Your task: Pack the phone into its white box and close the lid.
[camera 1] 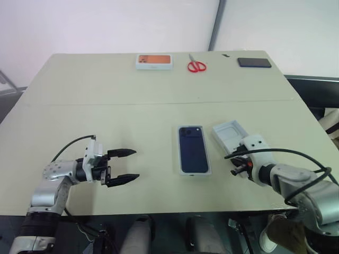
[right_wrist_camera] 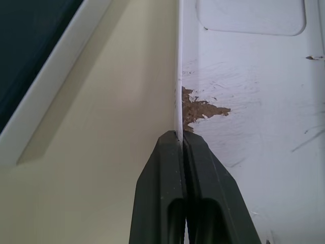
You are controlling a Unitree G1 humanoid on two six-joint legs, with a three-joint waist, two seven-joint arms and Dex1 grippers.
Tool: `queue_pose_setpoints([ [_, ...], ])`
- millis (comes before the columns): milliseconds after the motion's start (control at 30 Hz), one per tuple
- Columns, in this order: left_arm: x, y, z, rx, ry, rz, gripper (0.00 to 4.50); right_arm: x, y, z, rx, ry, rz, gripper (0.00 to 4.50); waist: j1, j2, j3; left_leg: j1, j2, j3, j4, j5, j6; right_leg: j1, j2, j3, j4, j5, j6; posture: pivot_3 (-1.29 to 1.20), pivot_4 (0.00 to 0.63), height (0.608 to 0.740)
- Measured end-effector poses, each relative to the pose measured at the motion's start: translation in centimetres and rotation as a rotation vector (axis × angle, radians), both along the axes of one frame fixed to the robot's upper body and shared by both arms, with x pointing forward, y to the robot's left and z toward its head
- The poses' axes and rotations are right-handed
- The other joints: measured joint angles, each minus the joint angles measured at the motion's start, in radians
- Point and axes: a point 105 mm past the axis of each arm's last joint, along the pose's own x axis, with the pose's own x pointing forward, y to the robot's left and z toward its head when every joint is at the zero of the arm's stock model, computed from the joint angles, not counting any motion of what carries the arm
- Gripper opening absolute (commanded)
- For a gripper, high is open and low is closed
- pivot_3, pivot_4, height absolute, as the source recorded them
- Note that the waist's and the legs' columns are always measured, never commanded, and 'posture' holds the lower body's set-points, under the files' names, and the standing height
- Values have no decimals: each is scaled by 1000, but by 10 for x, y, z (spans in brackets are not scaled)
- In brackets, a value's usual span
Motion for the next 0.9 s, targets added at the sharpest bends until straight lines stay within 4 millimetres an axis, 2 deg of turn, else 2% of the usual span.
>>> queue_pose_setpoints([
  [100,2,-2,-1,-8,-2,12,4500,11,7,11,89,-44,-4,34,-2,0,0,0,0,0,0,0,0,0,0,0,0,1,3,0,150,740],
  [200,7,-4,2,-17,-14,36,4500,24,31,38,309,-131,48,34,-4,0,0,0,1,0,0,0,0,-1,2,0,1,2,3,0,150,740],
  [367,15,-4,7,-27,-34,72,4500,26,68,69,639,-149,194,34,-3,1,0,0,1,-1,0,0,0,-1,2,1,1,2,3,0,150,740],
  [467,18,-5,7,-38,-34,103,4500,18,87,64,800,-64,282,34,-1,1,1,0,1,-1,-1,0,0,-1,2,0,1,2,3,0,150,740],
  [667,39,-9,17,-85,-54,202,4500,3,103,53,974,64,371,34,-6,2,1,0,1,-1,0,0,0,-1,2,1,2,2,3,0,150,740],
  [800,48,-12,19,-115,-48,265,4500,8,122,59,1097,96,384,34,-20,3,1,1,2,-1,-1,0,0,-2,4,2,4,2,3,0,150,740],
  [900,51,-11,18,-118,-32,296,4500,9,128,62,1081,99,393,34,-23,3,1,0,2,-1,-1,0,0,-3,4,2,4,2,3,0,150,740],
])
